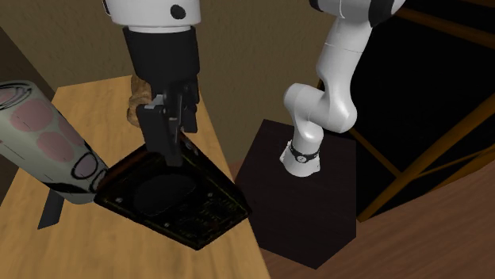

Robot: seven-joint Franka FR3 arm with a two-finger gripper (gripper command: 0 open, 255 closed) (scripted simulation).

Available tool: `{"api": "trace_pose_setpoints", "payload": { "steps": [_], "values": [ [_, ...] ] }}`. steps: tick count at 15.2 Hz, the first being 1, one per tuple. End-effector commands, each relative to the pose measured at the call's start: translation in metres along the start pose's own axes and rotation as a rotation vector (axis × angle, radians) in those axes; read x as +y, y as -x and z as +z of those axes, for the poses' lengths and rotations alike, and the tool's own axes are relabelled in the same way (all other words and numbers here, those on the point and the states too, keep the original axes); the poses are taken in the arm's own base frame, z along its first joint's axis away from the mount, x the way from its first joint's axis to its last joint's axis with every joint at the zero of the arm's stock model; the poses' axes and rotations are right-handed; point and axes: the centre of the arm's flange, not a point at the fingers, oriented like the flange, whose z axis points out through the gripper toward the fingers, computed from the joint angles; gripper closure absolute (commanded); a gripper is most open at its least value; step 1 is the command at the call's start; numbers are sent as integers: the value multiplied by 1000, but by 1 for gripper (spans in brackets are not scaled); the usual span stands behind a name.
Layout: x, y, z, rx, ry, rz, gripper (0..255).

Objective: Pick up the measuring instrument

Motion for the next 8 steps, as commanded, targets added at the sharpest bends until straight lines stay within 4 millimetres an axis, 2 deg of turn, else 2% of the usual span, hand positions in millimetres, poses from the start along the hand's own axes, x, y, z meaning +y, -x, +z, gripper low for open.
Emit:
{"api": "trace_pose_setpoints", "payload": {
  "steps": [1,6,8],
  "values": [
    [-1,-1,-13,3,-3,0,255],
    [-6,-1,-39,3,-3,0,255],
    [-6,-1,-39,3,-3,0,255]
  ]
}}
